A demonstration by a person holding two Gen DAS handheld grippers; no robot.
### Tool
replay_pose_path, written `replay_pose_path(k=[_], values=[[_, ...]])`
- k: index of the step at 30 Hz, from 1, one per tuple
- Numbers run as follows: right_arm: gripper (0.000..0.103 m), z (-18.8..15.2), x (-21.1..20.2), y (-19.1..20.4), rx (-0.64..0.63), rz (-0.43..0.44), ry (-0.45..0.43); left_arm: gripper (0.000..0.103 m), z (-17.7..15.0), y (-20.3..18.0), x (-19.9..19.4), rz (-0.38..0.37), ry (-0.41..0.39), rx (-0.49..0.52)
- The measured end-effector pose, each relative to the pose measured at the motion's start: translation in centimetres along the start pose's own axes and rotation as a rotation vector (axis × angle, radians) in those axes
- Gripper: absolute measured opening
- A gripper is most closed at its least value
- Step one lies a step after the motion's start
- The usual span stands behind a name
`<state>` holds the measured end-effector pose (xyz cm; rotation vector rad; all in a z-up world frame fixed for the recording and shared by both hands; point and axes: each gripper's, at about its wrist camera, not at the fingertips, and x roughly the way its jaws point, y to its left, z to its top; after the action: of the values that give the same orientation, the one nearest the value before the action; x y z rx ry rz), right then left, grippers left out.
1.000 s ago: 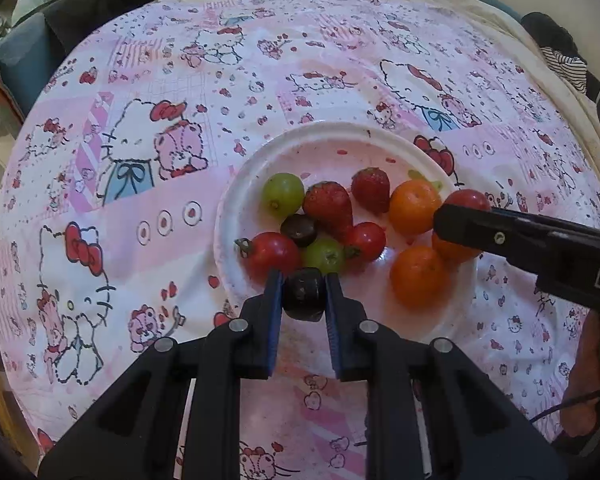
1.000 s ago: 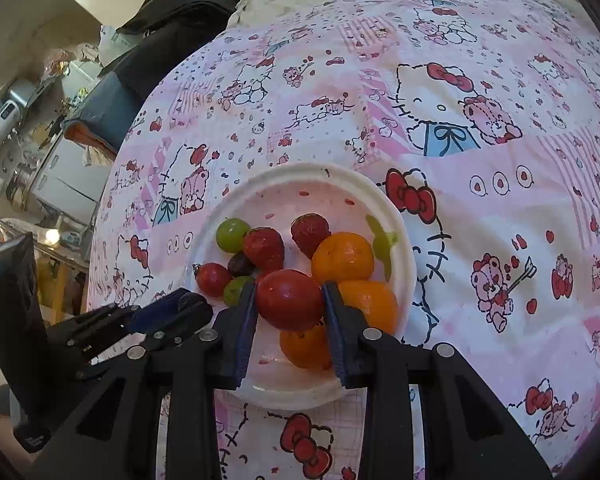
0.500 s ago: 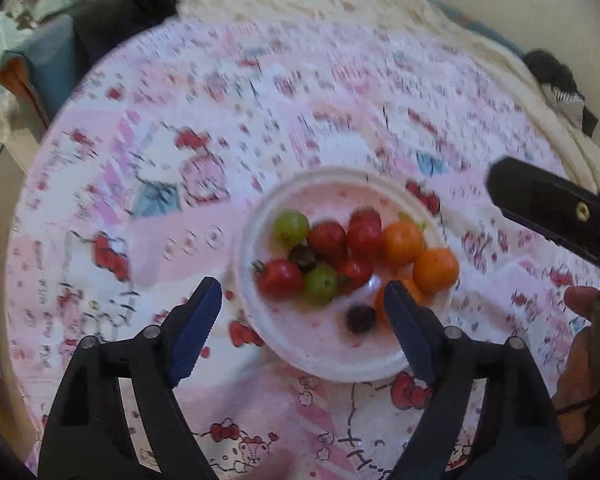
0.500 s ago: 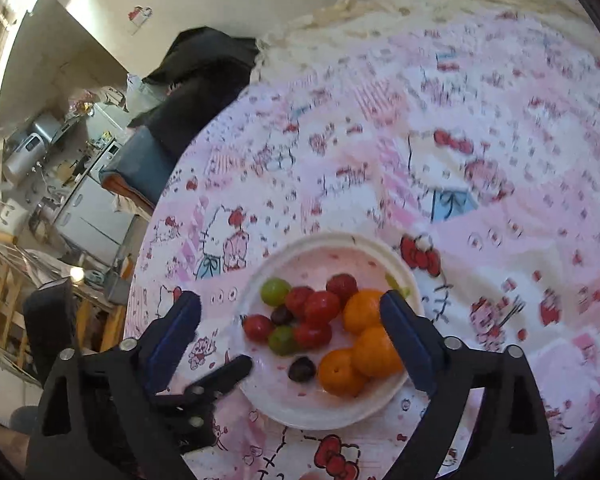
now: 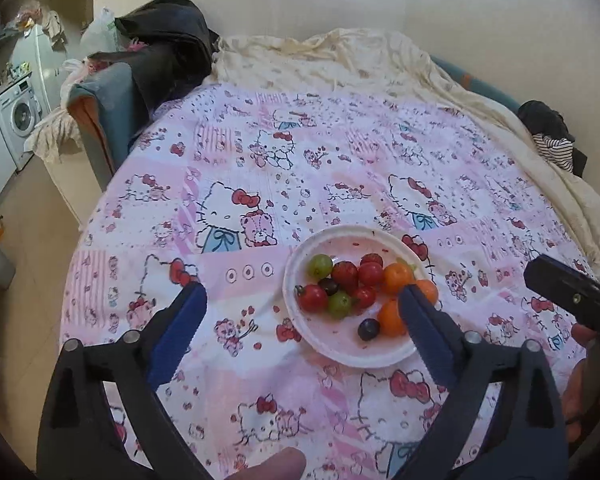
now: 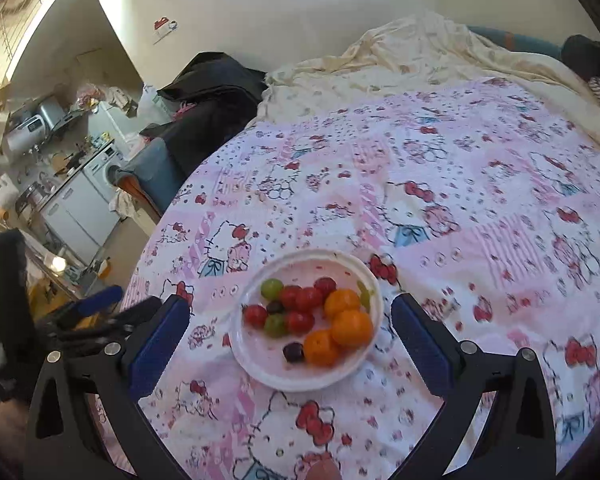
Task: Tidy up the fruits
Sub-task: 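Lift both open grippers away from the plate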
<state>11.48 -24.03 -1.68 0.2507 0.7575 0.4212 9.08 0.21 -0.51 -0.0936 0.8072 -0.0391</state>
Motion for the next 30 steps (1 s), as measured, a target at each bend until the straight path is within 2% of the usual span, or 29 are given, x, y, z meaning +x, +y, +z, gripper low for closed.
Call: replay_pose_path(k=[2,4,11,22,27,30], values=[[0.103,-0.8,-0.9,-0.1,0.012,-0.016,-0.007,0.096,-0.7,0.1,-1.0,0.015,-0.014,0.010],[0.103,-1.5,-1.7,-0.2,0.016,-0.038,-0.015,0.103,-1.3,0.1,-1.9,0.030,-0.026,0.014],[0.103,-3.8,-3.6,0.4,-0.008,-0.118,-0.027,0.103,-3.1,0.4,-4.1,0.056,-0.043,0.004],[0.103,-6.6,-4.4,2.0,-0.039,-0.159,-0.026,0.103,-5.9,1.1,-5.9,0.054,-0.035,-0.034],[0.103,-7.0,-3.7,3.3,-0.077,-0.156,-0.026,0.103,-6.0,0.9,-5.7,0.065,-0.055,-0.036],[0.103,-7.1,-3.3,3.8,-0.099,-0.164,-0.032,0.103,-6.0,1.0,-5.3,0.039,-0.045,-0.059]])
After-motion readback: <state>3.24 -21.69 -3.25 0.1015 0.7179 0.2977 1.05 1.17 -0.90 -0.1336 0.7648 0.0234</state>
